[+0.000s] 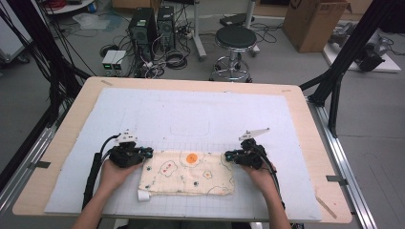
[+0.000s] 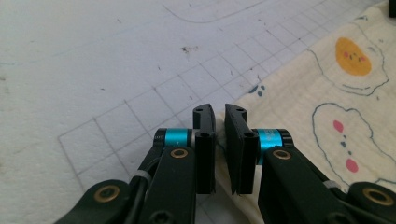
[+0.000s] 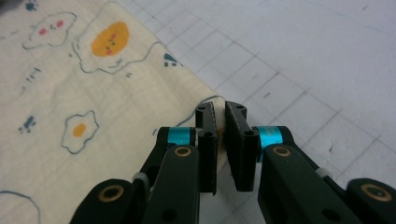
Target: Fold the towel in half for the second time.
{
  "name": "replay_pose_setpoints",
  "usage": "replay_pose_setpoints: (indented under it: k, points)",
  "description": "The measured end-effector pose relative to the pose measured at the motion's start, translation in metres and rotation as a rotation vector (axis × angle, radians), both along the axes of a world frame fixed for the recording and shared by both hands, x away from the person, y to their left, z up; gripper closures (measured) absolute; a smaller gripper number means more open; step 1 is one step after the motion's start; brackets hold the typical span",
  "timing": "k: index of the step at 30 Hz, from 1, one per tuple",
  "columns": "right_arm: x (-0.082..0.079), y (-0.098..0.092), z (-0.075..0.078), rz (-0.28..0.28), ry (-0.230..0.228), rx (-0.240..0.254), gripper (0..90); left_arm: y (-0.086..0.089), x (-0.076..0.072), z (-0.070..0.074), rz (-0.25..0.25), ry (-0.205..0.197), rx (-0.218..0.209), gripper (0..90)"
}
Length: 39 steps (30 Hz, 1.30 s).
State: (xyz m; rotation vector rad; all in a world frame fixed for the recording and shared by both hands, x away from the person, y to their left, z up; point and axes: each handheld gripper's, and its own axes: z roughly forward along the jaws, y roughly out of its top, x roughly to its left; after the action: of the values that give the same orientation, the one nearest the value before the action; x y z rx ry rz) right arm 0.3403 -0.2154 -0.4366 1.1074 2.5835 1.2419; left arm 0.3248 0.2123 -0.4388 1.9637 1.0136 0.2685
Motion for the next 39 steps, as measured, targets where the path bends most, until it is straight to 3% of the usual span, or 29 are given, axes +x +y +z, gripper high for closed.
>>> replay_pose_setpoints:
  k: [6,11,16,19,27,31,35,39]
  points:
    - [0.003,0.002,0.016,0.0,-0.035,0.017,83.7,0.003,0.003,0.007,0.002,-0.023,0.017,82.4]
    - [0.01,0.006,0.019,0.001,-0.051,0.018,83.7,0.009,0.009,0.008,0.032,-0.03,-0.004,82.4]
    - [0.018,0.008,0.021,-0.014,-0.047,0.01,83.7,0.009,0.019,0.015,0.035,-0.029,0.005,82.5]
    - [0.024,0.008,0.022,-0.031,-0.038,0.009,83.7,0.009,0.025,0.019,0.041,-0.044,0.002,82.6]
    - [0.049,0.01,0.03,-0.057,-0.031,0.03,83.7,0.008,0.049,0.032,0.077,-0.034,0.008,82.8]
    - [0.062,0.01,0.032,-0.074,-0.001,0.048,83.7,0.011,0.064,0.037,0.079,-0.04,-0.01,82.8]
    - [0.072,0.005,0.029,-0.11,0.017,0.091,83.7,0.014,0.073,0.036,0.102,-0.047,-0.039,82.6]
    - [0.079,0.006,0.023,-0.139,0.043,0.088,83.6,0.012,0.076,0.028,0.105,-0.028,-0.018,82.7]
